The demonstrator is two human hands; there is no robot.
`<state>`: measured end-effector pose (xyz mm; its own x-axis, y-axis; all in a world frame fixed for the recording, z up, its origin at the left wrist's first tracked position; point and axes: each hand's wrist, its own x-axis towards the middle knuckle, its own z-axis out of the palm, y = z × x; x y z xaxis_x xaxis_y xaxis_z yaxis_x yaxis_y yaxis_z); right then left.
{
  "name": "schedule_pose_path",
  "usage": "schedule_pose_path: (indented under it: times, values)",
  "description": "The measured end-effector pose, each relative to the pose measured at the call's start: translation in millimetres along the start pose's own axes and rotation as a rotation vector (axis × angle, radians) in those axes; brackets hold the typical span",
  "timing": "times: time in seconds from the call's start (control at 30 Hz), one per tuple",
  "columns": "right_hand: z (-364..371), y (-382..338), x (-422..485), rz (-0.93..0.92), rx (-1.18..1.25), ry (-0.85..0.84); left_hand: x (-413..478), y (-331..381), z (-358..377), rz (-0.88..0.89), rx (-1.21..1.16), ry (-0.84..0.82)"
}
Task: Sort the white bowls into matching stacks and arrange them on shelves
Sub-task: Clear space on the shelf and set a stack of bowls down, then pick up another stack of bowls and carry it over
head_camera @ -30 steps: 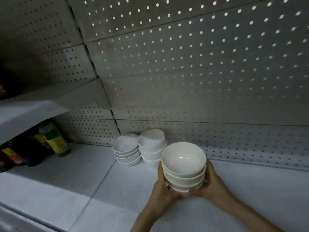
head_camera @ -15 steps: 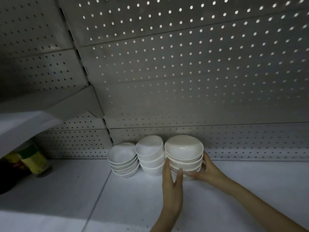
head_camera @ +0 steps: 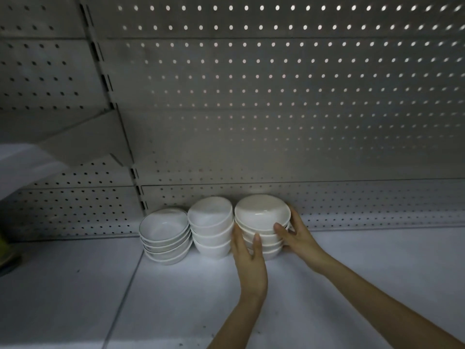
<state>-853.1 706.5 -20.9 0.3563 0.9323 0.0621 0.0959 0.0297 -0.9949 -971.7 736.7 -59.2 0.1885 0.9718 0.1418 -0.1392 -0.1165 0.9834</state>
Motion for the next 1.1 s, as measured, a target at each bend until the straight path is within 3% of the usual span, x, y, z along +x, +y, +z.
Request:
schedule_pose_path:
  times: [0.23,0.53,0.73,0.83,0.93,1.1]
  values:
    - [8,1,-3,0.028,-0.007,0.096,4,-5,-1,0.011,-0.022,-0.015]
    - [9,-17,-11,0.136,-0.105,0.100,7,3,-3,-0.061,-0.055,-0.042]
    - [-8,-42,-45,0.096,-0.396,0.082,-7,20,-11,-0.048,0.024,-0.073]
    - [-40,-46,-79,0.019,-0.775,0.077,-25,36,-20,0.032,0.186,-0.088]
    - [-86,-54,-124,-0.103,-1.144,0.117,-47,54,-28,0.199,0.529,-0.125]
    - [-166,-70,-213,-0.125,-1.420,0.214,-91,91,-10,0.473,1.009,-0.203]
